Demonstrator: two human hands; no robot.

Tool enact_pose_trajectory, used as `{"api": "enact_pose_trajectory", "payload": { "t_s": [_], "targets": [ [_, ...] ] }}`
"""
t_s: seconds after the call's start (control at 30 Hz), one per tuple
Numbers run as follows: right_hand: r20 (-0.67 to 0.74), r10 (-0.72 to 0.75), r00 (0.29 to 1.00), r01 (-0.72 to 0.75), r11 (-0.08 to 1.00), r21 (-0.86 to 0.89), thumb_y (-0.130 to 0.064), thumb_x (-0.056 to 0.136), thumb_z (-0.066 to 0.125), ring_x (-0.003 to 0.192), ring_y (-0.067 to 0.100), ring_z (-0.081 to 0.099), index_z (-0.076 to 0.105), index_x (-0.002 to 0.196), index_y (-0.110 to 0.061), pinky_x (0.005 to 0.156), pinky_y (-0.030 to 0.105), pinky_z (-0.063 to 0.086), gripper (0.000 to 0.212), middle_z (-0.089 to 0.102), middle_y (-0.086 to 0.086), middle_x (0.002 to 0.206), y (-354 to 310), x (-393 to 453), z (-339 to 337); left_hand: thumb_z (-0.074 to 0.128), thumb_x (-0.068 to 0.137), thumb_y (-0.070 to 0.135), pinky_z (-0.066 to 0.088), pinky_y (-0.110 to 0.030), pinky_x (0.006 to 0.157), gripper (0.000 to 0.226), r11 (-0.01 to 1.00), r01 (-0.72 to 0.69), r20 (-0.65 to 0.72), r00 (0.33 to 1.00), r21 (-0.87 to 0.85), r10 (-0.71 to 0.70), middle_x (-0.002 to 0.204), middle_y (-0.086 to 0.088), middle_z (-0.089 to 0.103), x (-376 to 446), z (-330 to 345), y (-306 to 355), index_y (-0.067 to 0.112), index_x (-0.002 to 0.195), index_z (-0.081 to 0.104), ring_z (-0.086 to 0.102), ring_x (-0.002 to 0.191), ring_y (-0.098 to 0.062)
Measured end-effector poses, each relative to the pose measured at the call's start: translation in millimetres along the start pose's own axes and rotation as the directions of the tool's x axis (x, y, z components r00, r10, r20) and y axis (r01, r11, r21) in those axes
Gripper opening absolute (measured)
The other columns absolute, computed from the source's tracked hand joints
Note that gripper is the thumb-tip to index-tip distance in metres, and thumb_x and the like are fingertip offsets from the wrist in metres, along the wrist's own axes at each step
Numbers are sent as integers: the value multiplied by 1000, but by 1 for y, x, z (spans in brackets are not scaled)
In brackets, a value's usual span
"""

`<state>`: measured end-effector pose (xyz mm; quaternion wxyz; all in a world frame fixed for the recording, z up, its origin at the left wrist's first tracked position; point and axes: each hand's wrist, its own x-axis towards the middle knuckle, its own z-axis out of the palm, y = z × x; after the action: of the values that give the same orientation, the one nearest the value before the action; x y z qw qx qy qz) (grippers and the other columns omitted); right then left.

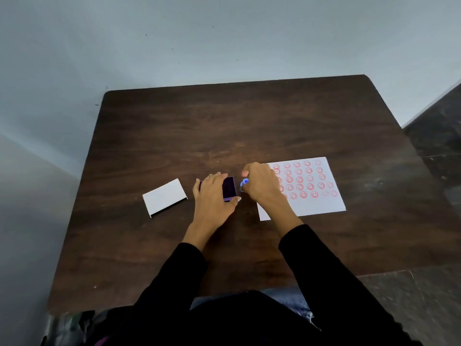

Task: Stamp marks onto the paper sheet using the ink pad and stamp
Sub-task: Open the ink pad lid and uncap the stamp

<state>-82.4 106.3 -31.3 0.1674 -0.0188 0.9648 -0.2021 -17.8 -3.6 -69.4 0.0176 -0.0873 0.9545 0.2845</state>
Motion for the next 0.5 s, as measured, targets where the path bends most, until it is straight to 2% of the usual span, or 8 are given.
{"api": "enact_pose_trajectory", "payload": {
  "t_s": [0.1, 0.17, 0.23, 0.4, 0.5],
  "targets": [
    [-11, 19, 1000, -18, 996, 91, -14, 80, 69, 68, 23, 51, 65, 85, -8, 51, 23, 34, 8, 64, 15, 84, 1, 4, -1, 70, 77, 42, 1, -46, 116, 61, 998, 20, -12, 1000, 58, -19, 143, -3, 45, 8, 4, 3, 19, 130, 49, 29, 139, -20],
    [-40, 19, 999, -10, 973, 230, -14, 76, 71, 74, 27, 58, 69, 78, -9, 56, 24, 39, 6, 66, 15, 82, 2, 7, -5, 71, 75, 46, 0, -50, 116, 55, 996, 38, -27, 999, 79, -36, 140, -2, 49, 13, 5, 5, 21, 122, 56, 30, 139, -21],
    [-65, 19, 998, 5, 938, 347, -18, 74, 73, 80, 26, 63, 73, 81, -8, 64, 27, 42, 13, 71, 13, 86, 2, 8, -10, 71, 75, 47, 1, -52, 115, 49, 998, 43, -64, 997, 35, -41, 136, -2, 53, 15, 7, 6, 21, 115, 62, 34, 137, -21],
    [-19, 11, 1000, -2, 905, 426, -19, 73, 74, 83, 26, 66, 74, 81, -9, 77, 39, 56, 12, 73, 13, 85, -1, 8, -15, 70, 77, 44, 7, -51, 115, 35, 996, 44, -182, 982, -73, -57, 132, -1, 58, 14, 7, 6, 21, 104, 68, 41, 131, -18],
    [-1, 41, 999, -37, 905, 423, -19, 73, 74, 75, 22, 65, 72, 73, -10, 69, 33, 55, 9, 72, 12, 81, -1, 8, -16, 72, 72, 50, 6, -51, 115, 36, 993, 70, -185, 979, -91, -86, 134, 0, 56, 14, 7, 7, 23, 97, 71, 39, 133, -18]
  ]
}}
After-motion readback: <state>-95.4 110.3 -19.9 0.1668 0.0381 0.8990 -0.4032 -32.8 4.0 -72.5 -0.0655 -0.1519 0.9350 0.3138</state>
